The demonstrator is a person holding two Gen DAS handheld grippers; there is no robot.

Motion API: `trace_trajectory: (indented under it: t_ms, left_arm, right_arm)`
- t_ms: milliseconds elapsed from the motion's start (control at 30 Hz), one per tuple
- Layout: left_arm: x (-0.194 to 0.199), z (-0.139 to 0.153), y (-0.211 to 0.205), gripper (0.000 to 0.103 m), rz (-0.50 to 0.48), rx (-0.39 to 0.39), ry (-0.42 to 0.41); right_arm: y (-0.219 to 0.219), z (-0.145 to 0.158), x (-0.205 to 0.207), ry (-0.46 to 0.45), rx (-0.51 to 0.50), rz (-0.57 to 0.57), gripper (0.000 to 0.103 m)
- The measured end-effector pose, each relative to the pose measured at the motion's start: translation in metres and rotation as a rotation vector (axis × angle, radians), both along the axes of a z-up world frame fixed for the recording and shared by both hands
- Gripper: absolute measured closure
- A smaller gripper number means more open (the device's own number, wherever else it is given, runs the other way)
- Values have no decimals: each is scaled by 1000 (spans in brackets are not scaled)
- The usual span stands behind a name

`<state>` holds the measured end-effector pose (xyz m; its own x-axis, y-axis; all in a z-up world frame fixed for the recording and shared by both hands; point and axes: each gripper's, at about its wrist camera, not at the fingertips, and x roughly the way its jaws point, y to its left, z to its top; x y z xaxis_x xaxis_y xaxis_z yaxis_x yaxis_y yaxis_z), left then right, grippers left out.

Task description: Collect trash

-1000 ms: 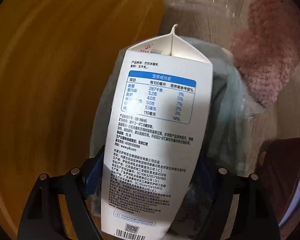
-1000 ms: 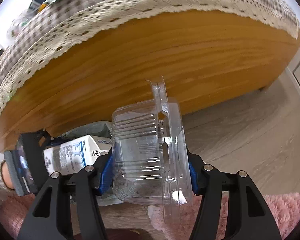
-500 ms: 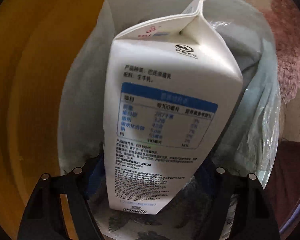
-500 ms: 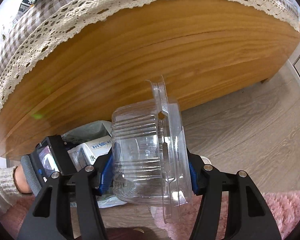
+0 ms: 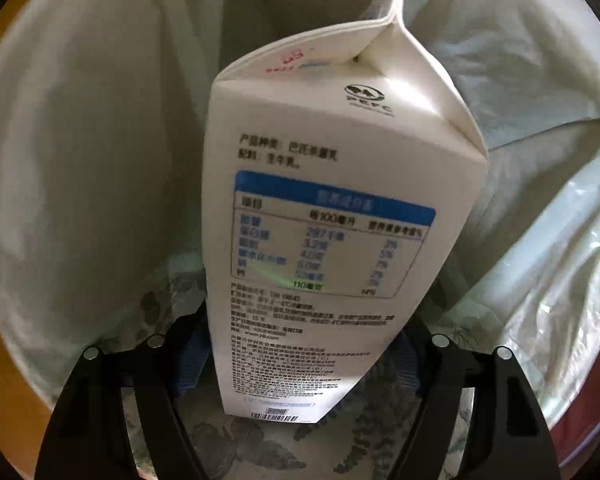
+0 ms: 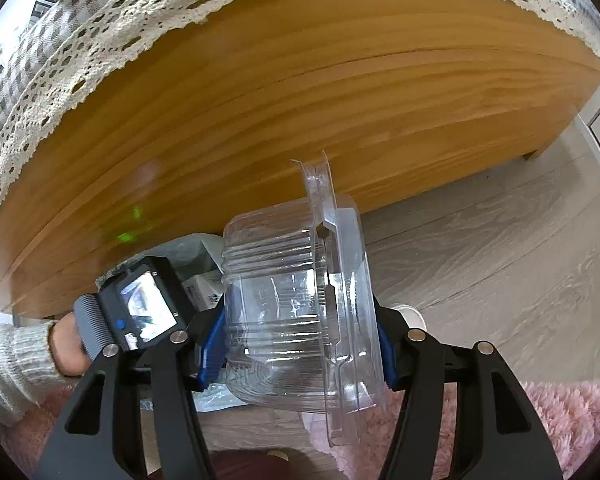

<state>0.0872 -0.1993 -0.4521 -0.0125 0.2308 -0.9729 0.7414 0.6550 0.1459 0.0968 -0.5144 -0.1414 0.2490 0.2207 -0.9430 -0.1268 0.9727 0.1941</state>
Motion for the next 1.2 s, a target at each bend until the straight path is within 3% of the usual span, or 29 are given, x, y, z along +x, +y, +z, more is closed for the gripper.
trace_trajectory:
  t_ms: [167,367,467,533,633,700,800,867,933,1033,1100,1200]
  left_arm:
    - [14,-9,0,28,0,22,7]
    - [9,5,-7,26,-75,47,-89]
    - [9,15,-7,26,-86,18,-121]
    - [5,17,-9,31,-75,-2,-103]
    - [2,14,-9,40,-32,-2,14]
    - [-5,11,-10,40,-55,34,38]
    - [-20,-6,-4,40,-133,150,-24]
    - [-18,-17,2,38,-132,194,-18]
    - [-6,-19,7,33,-35,145,50]
    - [16,-18,16,31,29,107,115]
    - [30,-12,24,32,102,41,174]
    - [39,-2,32,33,149,-17,186]
  right_arm:
    - [0,-2,0,1,5,1,45]
    - [-8,-4,1,-1,19,3,45]
    - [-10,-5,0,-5,21,7,45]
    - [-11,-4,0,-7,21,5,45]
    - [-11,-4,-1,-8,21,-2,45]
    - [-11,-5,-3,-8,22,-5,45]
    - [-11,-5,-3,-8,25,-1,45]
    - [-10,-3,-3,-11,28,3,45]
    - [-11,-2,-3,-12,27,4,45]
    - [-11,-1,-3,-10,26,1,45]
    - [-11,0,-4,-14,27,0,45]
    - [-10,1,-4,-14,26,-3,45]
